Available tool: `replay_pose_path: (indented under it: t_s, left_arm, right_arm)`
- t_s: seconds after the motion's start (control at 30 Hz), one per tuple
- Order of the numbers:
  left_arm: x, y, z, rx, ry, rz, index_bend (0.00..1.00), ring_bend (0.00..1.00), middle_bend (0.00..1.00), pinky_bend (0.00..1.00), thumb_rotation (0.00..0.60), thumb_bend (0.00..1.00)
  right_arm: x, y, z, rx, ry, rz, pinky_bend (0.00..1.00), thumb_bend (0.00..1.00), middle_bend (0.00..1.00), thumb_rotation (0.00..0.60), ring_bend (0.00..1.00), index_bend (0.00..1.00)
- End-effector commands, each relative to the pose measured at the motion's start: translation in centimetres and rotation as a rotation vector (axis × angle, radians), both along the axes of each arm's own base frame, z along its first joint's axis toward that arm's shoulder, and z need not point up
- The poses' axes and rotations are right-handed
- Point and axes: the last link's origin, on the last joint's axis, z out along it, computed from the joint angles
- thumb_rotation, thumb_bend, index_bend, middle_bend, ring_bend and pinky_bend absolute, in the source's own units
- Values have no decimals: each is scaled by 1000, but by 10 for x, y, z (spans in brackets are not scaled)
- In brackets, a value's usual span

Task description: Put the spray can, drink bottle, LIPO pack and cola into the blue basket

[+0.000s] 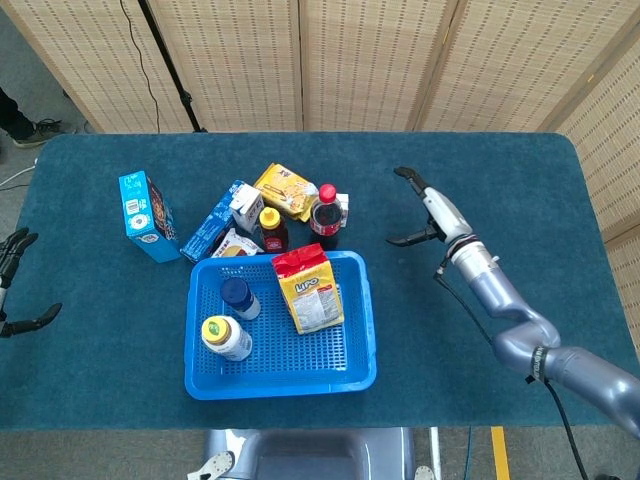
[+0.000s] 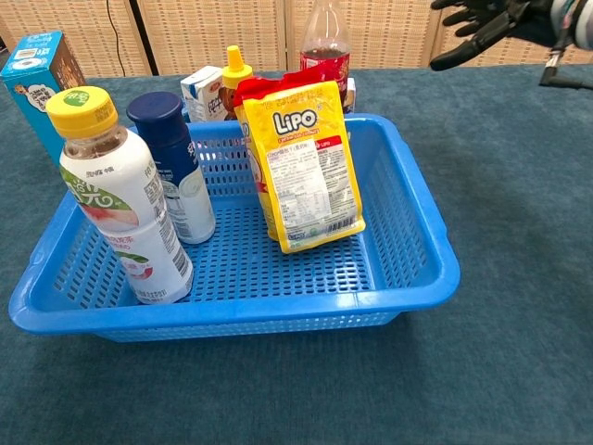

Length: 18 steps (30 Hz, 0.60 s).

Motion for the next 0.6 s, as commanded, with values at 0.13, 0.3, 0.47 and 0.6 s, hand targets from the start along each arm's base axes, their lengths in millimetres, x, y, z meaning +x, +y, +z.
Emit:
replay_pose_path:
  t_s: [0.13, 0.3, 0.47, 0.6]
  left_arm:
    - [-2, 2, 0, 3, 0, 15, 0, 0, 0, 0, 600, 235]
    - [-3, 3, 0, 1, 1, 22, 0, 0, 0, 0, 600, 236]
    - [-3, 4, -1, -2, -1, 28, 0, 0, 0, 0, 600, 236]
    - [-5, 5, 0, 0, -4, 35, 0, 0, 0, 0, 600, 235]
  right_arm:
    - [26, -2, -39, 103, -27, 40, 0, 0, 0, 600, 0, 0]
    - [43, -5, -57, 125, -70, 51, 0, 0, 0, 600, 0, 0]
    - [62, -17, -69, 87, -61, 85, 0, 0, 0, 600, 0, 0]
    - [69, -25, -78, 51, -62, 78, 0, 0, 0, 600, 0, 0]
